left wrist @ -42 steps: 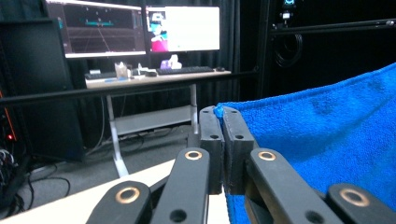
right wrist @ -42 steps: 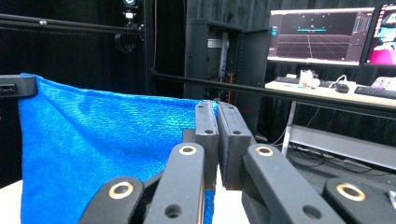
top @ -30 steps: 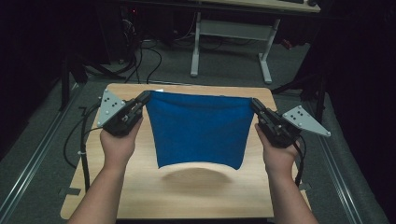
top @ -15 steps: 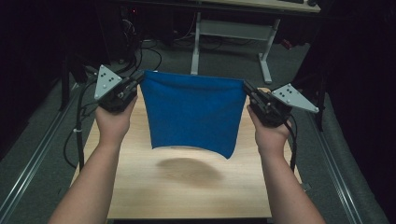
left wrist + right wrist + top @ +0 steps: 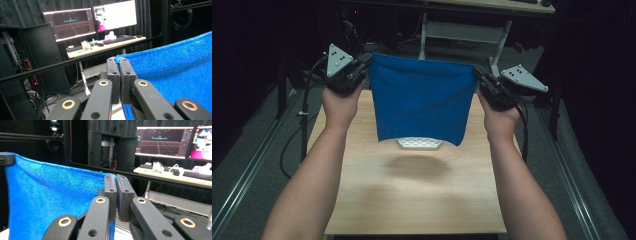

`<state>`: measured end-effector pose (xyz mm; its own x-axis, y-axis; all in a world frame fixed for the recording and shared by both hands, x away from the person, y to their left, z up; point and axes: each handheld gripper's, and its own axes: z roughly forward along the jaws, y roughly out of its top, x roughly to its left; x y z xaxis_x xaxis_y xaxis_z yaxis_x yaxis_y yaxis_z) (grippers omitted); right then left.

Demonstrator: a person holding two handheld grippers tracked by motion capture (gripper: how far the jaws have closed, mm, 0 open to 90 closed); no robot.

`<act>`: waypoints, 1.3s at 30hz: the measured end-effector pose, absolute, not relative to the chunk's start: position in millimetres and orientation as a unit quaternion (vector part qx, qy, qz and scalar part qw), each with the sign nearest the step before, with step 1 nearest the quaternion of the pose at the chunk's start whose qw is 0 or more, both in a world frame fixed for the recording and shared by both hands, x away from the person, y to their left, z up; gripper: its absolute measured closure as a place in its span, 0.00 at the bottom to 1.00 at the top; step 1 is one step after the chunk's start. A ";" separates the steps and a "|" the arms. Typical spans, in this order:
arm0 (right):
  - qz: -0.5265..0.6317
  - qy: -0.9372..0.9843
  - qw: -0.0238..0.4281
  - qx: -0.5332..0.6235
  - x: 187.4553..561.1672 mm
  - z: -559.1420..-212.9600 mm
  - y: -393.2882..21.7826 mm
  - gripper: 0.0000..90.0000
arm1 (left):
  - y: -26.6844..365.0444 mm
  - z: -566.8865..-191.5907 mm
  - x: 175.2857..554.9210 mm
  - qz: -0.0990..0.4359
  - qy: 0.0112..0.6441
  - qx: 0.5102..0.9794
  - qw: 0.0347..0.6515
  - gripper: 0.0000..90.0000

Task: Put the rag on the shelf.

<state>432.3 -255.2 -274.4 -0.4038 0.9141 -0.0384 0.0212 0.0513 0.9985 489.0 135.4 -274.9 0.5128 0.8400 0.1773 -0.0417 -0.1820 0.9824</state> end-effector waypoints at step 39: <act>0.466 0.689 0.345 0.434 530.7 -379.2 -253.6 0.98 | 126.1 -402.9 555.3 0.324 0.369 0.731 0.474 0.98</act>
